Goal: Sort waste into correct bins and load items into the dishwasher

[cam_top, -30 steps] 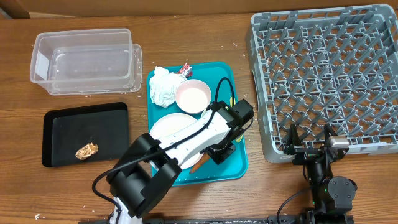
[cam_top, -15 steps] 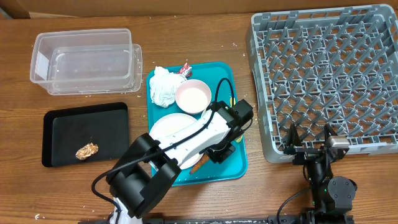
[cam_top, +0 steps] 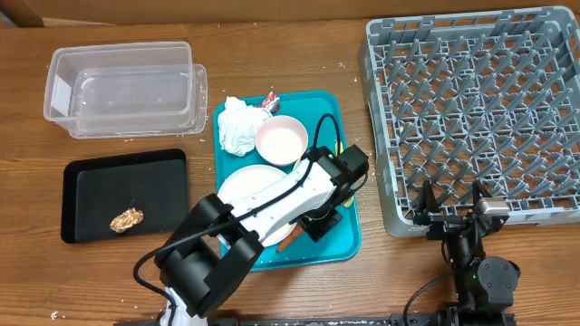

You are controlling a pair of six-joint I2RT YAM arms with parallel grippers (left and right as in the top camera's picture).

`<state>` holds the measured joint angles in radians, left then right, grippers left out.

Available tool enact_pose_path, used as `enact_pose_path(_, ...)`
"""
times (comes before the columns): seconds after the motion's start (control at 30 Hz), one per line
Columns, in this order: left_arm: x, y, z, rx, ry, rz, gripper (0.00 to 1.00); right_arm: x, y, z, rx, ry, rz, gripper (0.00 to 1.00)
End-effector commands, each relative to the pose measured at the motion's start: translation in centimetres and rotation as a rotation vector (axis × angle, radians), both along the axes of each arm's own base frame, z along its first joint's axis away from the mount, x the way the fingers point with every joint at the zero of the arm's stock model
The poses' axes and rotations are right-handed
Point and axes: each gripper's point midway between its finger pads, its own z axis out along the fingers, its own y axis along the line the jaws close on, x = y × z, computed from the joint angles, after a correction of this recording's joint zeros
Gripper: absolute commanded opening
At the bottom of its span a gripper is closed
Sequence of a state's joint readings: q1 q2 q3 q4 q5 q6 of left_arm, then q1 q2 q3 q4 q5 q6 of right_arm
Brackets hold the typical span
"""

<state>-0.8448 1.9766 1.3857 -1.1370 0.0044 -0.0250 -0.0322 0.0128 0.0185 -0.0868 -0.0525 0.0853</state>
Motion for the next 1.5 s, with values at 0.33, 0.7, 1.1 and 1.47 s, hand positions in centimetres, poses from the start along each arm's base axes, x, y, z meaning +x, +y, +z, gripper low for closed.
enact_pose_path(0.33, -4.7, 1.8, -1.2, 0.084, 0.211, -0.056, 0.53, 0.0, 0.0, -0.1, -0.004, -0.006, 0.001, 1.00)
enact_pose_path(0.7, -2.4, 2.8, -1.5, 0.158, 0.084, -0.050, 0.53, 0.0, 0.0, -0.1, -0.004, -0.006, 0.001, 1.00)
enact_pose_path(1.1, -1.6, 1.2, -2.0, 0.085, 0.052, -0.053, 0.54, 0.0, 0.0, -0.1, -0.004, -0.006, 0.001, 1.00)
enact_pose_path(1.47, -3.6, -0.4, -1.9, -0.003, 0.155, -0.032, 0.50, 0.0, 0.0, -0.1, -0.004, -0.006, 0.001, 1.00)
